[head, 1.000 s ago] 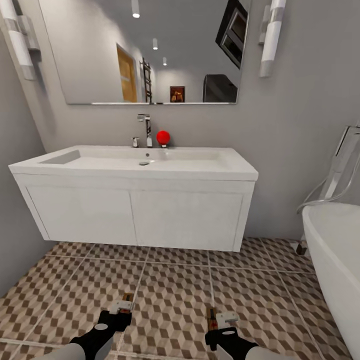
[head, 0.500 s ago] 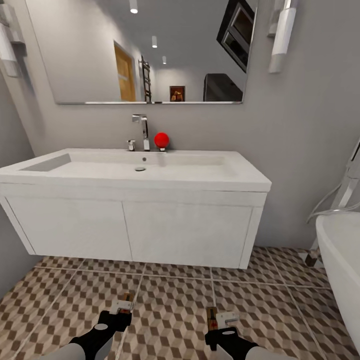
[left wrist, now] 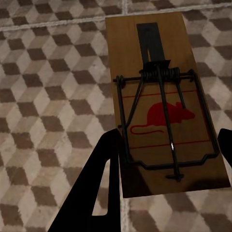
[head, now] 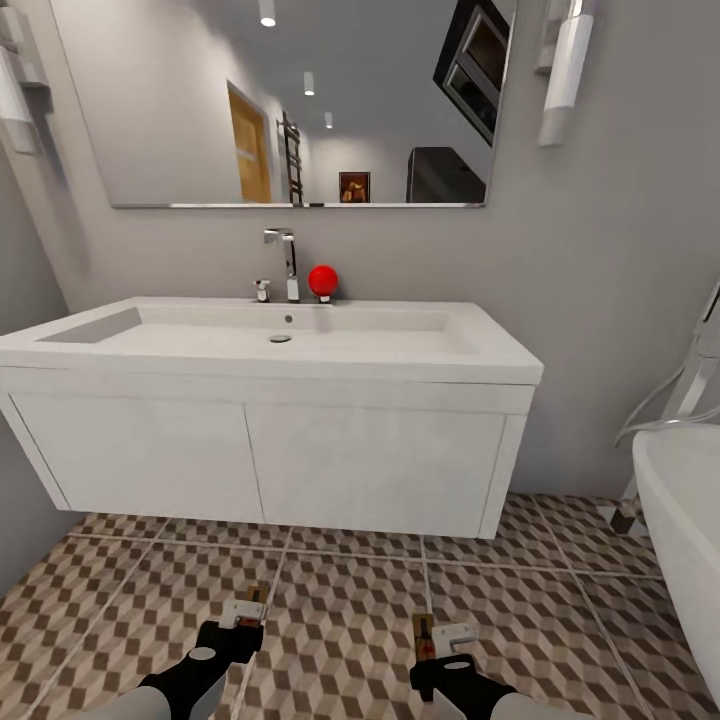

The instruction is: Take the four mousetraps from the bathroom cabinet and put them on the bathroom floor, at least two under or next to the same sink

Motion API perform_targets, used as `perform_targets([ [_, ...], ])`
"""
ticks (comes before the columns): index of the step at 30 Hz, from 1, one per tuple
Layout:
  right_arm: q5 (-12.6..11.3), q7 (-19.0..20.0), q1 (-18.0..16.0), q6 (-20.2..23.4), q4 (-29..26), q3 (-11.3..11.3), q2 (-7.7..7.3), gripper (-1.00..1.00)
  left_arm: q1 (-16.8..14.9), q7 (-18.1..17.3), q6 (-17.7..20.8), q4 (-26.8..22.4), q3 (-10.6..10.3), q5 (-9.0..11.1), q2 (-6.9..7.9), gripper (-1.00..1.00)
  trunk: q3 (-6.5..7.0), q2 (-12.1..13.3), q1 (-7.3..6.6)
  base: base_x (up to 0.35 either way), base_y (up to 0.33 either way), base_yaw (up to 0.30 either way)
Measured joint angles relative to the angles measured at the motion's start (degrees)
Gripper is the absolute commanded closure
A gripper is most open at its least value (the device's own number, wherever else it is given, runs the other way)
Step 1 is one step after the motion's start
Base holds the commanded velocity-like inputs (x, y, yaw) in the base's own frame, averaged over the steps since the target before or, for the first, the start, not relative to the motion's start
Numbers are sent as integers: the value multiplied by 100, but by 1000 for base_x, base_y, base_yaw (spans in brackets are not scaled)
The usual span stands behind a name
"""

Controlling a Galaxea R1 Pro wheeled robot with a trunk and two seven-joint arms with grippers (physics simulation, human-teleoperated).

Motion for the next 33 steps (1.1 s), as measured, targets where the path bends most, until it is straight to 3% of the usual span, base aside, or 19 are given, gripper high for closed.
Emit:
perform_targets([
  [16,0,0,0,-7,0,5,0,100,0,0,0,3,-16,-2,8,100,0,0,0,5,0,0],
  [33,0,0,0,-6,0,5,0,100,0,-9,0,1,-18,-2,0,100,0,0,0,106,0,0],
])
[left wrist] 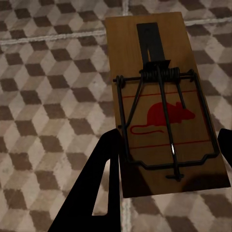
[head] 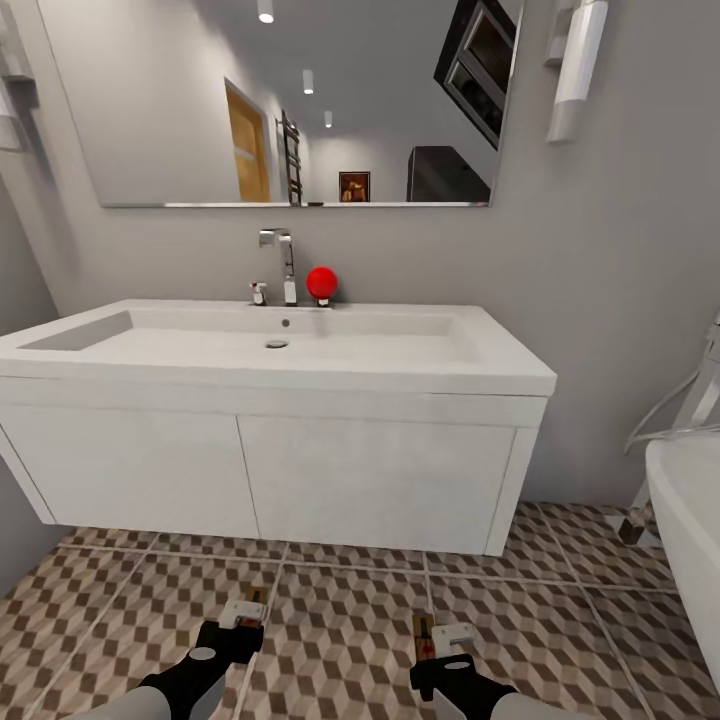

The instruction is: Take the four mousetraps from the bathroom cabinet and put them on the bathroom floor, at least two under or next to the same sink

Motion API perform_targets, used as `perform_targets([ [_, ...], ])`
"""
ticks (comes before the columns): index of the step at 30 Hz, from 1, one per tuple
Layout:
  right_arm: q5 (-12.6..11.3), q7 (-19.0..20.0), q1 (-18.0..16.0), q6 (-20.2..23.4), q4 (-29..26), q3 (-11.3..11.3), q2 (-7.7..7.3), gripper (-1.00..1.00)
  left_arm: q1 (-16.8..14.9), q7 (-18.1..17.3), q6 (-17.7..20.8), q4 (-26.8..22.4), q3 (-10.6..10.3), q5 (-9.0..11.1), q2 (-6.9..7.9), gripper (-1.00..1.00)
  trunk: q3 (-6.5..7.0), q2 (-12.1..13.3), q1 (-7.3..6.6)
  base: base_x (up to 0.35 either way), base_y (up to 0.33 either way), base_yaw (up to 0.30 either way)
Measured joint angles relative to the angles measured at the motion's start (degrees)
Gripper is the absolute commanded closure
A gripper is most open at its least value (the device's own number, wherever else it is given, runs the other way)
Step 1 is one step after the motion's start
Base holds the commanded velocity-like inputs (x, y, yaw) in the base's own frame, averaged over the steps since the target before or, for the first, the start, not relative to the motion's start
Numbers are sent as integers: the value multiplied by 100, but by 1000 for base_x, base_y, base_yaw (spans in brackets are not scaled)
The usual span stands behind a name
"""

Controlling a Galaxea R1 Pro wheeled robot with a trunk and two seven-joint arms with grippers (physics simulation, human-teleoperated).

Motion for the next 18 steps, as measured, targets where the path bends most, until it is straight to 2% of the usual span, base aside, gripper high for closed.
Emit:
perform_targets([
  [6,5,-7,0,68,2,1,0,100,0,-9,121,3,-18,-3,0,100,0,0,0,0,0,0],
  [10,13,-116,-2,254,-3,2,0,100,0,-21,547,4,-10,-7,3,100,0,0,0,0,0,0],
  [18,28,-700,-1,427,-6,8,0,100,-1,-18,752,10,-11,-2,9,100,0,0,0,0,0,0],
])
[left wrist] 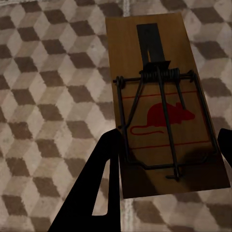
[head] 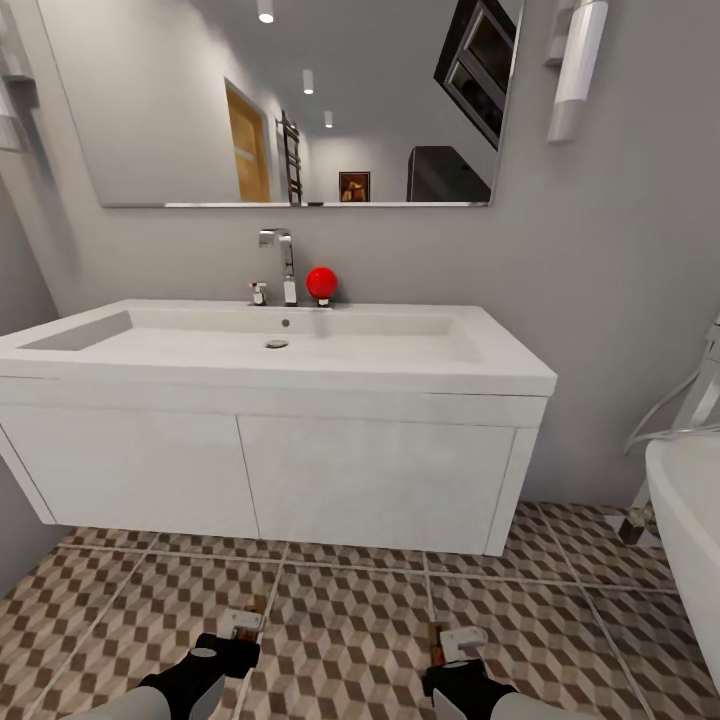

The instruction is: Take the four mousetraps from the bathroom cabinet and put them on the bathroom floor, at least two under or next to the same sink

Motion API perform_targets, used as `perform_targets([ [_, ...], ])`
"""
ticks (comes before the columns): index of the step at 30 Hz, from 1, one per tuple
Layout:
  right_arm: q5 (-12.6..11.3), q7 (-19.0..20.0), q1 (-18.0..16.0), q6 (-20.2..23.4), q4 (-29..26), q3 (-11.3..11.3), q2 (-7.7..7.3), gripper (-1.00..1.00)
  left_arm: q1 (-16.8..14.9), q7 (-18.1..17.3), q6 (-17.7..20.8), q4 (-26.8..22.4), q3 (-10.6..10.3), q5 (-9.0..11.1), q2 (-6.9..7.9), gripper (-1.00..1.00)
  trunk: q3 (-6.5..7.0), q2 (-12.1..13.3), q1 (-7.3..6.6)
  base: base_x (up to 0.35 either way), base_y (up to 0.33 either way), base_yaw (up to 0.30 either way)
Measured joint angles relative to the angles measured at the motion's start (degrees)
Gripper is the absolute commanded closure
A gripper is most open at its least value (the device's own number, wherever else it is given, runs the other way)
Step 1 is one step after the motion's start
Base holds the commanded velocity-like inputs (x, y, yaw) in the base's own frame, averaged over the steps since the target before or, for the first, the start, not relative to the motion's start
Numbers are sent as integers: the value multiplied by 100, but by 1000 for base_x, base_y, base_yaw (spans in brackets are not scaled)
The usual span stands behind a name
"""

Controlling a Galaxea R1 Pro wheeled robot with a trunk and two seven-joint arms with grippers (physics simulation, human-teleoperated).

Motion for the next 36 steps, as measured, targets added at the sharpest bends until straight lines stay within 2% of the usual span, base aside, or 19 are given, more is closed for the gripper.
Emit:
perform_targets([
  [5,3,-44,0,-23,0,-4,0,100,1,-25,-112,-4,-14,-7,0,100,0,0,0,0,0,0],
  [9,1,-21,0,-42,0,-4,0,100,1,-35,-465,-7,6,-7,-7,100,0,0,0,0,0,0],
  [12,-3,-16,0,-45,0,-4,0,100,1,-29,-571,-3,22,-4,-12,100,0,0,0,0,0,0],
  [17,-5,-14,0,-46,0,-3,0,100,2,-11,-581,7,34,6,-63,100,0,0,0,0,0,0],
  [25,6,-14,0,-47,0,2,0,100,2,-6,-575,26,36,15,-222,100,0,0,0,0,0,0],
  [36,10,-14,0,-47,0,2,0,100,2,4,-575,27,38,10,-244,100,0,0,0,0,0,0],
])
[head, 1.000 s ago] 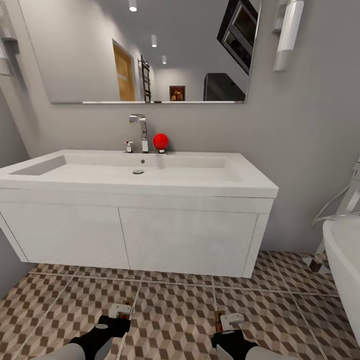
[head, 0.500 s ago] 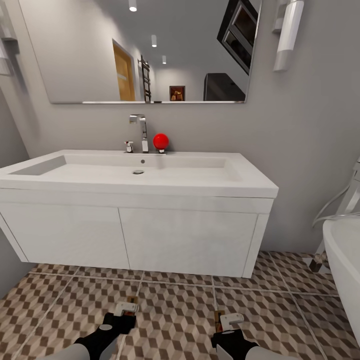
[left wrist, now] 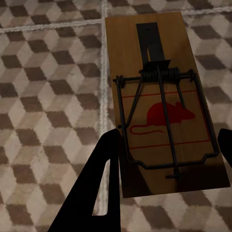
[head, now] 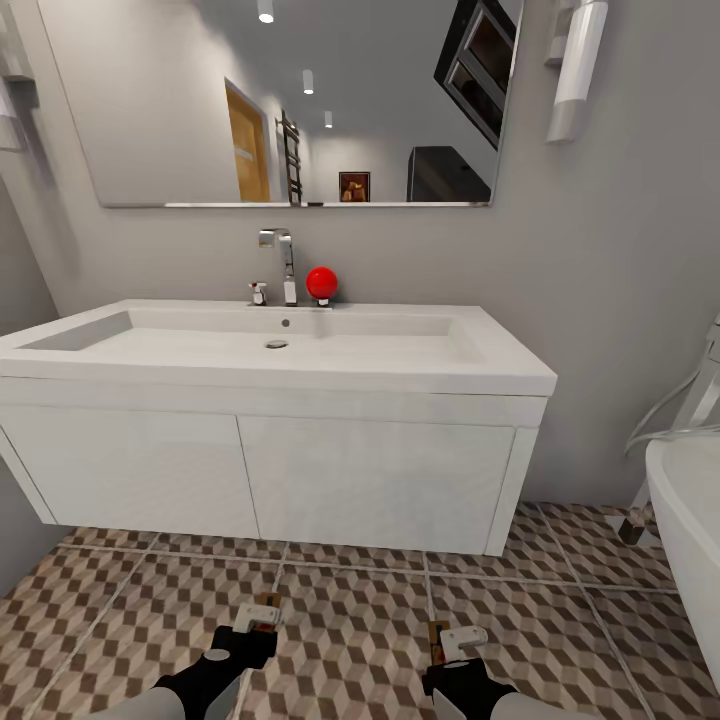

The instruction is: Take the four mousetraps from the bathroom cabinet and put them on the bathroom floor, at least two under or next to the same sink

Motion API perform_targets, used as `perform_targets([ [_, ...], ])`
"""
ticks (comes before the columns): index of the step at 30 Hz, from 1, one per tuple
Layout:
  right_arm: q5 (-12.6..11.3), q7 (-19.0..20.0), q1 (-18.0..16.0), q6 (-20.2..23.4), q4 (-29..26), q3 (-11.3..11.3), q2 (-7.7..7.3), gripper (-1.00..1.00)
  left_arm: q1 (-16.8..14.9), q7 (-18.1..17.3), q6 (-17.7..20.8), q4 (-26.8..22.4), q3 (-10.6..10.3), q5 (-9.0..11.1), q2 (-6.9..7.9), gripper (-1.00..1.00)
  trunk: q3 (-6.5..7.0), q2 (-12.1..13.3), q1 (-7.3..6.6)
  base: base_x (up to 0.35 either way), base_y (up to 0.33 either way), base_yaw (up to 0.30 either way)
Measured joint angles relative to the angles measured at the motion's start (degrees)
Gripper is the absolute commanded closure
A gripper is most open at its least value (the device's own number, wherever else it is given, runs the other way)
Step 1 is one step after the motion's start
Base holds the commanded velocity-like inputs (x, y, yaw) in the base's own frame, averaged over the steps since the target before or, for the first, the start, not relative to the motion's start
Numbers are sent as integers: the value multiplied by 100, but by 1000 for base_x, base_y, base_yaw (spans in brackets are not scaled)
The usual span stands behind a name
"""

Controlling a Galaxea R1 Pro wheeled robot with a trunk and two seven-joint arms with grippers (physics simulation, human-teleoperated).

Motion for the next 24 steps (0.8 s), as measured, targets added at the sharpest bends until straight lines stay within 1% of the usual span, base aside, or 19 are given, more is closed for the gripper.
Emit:
perform_targets([
  [11,8,0,0,0,0,0,0,100,0,-3,0,4,-1,12,-7,100,0,0,0,0,0,0],
  [24,14,0,0,-1,0,-2,0,100,0,-6,9,9,5,29,5,100,-288,-17,34,0,0,0],
])
